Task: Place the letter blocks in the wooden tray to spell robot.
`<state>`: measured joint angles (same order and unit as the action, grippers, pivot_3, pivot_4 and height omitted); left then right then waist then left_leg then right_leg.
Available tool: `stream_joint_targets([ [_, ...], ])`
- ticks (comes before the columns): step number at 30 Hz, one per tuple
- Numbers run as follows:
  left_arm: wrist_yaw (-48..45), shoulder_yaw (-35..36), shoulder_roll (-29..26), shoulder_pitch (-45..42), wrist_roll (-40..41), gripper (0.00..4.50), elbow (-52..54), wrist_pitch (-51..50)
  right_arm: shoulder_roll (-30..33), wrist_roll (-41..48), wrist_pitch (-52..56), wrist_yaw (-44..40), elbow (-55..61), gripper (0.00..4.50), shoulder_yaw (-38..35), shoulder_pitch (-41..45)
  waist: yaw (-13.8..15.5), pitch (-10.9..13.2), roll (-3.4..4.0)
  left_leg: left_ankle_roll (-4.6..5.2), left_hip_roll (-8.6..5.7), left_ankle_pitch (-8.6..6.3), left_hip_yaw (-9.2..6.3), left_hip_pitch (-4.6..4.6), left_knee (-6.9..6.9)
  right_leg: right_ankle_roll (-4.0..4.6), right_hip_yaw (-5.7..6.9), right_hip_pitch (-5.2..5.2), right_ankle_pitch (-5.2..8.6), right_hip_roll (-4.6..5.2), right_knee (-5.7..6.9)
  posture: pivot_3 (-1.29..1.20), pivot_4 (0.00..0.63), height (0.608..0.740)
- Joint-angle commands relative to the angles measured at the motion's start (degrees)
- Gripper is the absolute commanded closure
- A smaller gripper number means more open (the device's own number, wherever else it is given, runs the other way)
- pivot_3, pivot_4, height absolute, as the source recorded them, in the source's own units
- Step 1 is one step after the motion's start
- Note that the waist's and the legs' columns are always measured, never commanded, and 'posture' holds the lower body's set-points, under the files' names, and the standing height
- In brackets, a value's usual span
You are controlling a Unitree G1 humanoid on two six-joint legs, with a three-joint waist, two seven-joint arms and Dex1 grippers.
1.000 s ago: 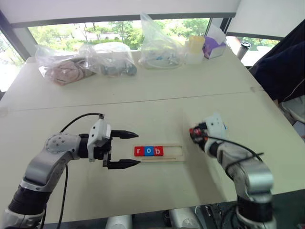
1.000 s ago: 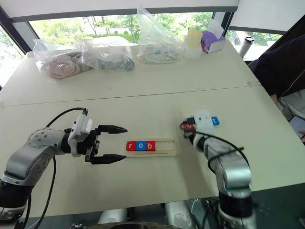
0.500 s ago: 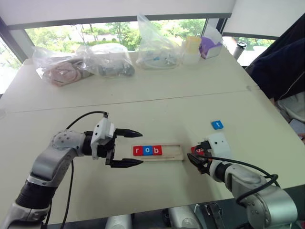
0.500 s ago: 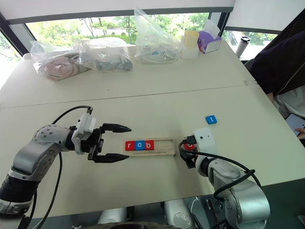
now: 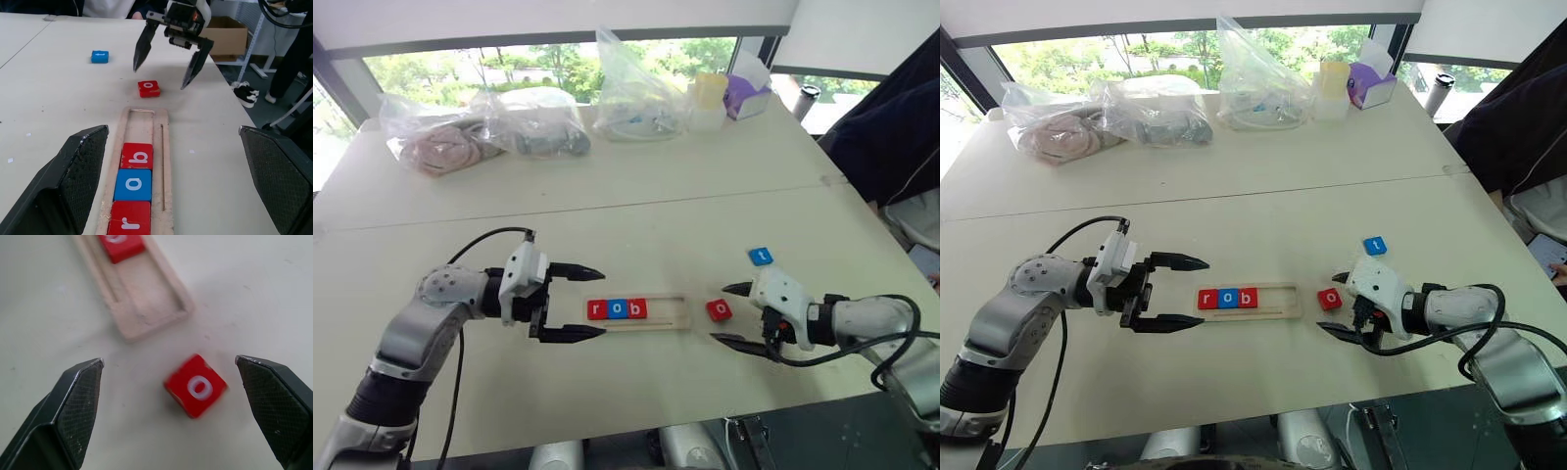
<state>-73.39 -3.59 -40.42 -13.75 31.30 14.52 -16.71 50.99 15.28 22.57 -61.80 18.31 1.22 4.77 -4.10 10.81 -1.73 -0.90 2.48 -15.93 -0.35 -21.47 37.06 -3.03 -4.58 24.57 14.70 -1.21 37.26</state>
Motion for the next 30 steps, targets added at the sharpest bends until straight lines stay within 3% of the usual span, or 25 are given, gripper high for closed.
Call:
stream_joint_targets([
  [1,0.68,0.92,-0.23,0.81,-0.05,0.00,1.84,0.68,0.39,-2.55,-7.65,-6.00,-11.81,0.05,3.33,6.65,0.13,0.02,0.03,0.00,0.00,0.00,0.01,-0.01,0.03,0.00,-0.01,0.00,-0.03,0.00,0.00,0.00,0.150,0.740],
  [11,2.20,2.11,-0.83,2.61,0.33,0.00,3.49,0.30,-0.27,-4.88,-14.33,-12.18,-23.23,0.05,7.38,11.62,1.17,0.04,0.05,0.01,0.01,0.00,-0.02,-0.02,0.05,-0.09,0.00,-0.02,-0.08,0.00,0.03,0.00,0.150,0.740],
  [14,2.48,2.35,-1.07,2.67,0.39,0.00,3.61,0.25,-0.61,-4.78,-15.02,-12.57,-23.34,0.93,7.45,11.69,1.48,0.03,0.05,0.01,0.01,0.00,-0.02,0.03,0.10,-0.02,0.00,-0.06,-0.05,0.00,0.07,0.00,0.150,0.740],
  [19,2.85,2.44,-1.27,2.18,0.55,0.00,3.57,-0.05,-1.51,-3.96,-14.06,-11.67,-20.66,3.36,6.58,11.80,1.53,0.03,0.06,0.01,0.01,0.00,-0.02,0.04,0.12,-0.02,0.00,-0.07,-0.05,0.00,0.10,0.00,0.150,0.740],
  [30,2.96,1.93,-1.27,0.79,0.96,0.00,3.64,-1.13,-8.15,-1.81,3.14,-3.70,-2.52,3.35,9.97,15.73,1.56,0.09,0.15,0.00,0.03,0.00,-0.07,0.04,0.12,-0.08,0.02,-0.03,-0.09,-0.02,0.22,0.00,0.150,0.740],
])
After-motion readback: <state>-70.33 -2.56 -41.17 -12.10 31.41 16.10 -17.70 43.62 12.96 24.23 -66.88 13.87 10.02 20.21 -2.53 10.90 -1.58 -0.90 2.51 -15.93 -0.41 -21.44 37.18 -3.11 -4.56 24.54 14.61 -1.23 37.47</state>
